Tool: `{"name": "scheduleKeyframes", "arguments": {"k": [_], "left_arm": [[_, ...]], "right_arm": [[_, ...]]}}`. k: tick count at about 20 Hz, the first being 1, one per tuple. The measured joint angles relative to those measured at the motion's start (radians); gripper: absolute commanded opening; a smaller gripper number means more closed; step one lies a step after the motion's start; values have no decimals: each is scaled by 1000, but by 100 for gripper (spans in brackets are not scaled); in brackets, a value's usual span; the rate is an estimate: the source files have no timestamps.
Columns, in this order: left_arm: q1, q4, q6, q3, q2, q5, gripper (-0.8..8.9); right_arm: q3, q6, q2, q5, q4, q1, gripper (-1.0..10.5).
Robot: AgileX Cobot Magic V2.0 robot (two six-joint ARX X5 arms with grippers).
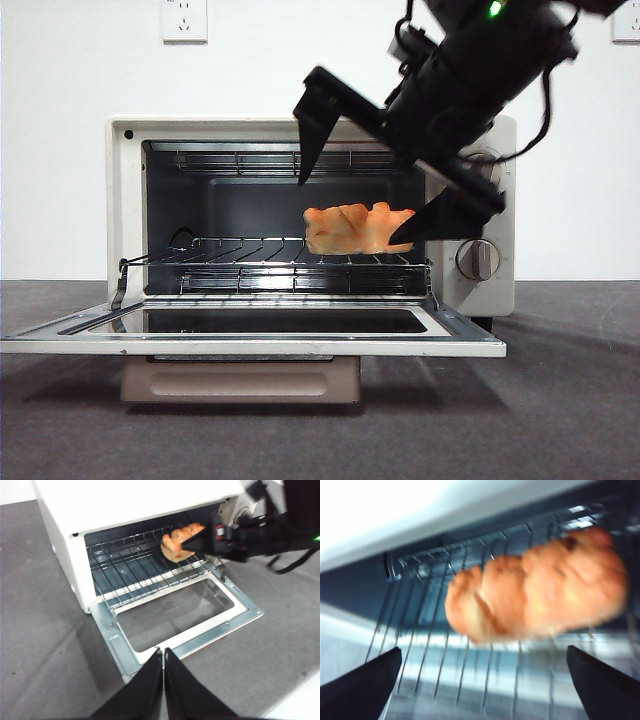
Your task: The left arm flap open the oven, the right arm pick bread and place it into oven, the left arm flap close the oven
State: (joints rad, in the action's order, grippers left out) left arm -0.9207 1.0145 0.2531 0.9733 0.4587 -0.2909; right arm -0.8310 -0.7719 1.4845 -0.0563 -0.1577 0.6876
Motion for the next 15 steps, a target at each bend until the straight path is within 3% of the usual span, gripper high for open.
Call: {"name": "scheduleKeyframes", "arguments": {"k": [3,7,9,15], "left_arm": [[0,23,6,0,1,-28,8],[7,35,76,0,77,-21,7],[20,3,87,0,145,66,7],[97,-137,87,0,317,315,7]], "right_arm": [[0,5,-119,34,145,20,526],[0,85,-333,135,364,71,504],[0,151,-451,186,491,71,502],[0,271,-712,196,743,69,502]]}}
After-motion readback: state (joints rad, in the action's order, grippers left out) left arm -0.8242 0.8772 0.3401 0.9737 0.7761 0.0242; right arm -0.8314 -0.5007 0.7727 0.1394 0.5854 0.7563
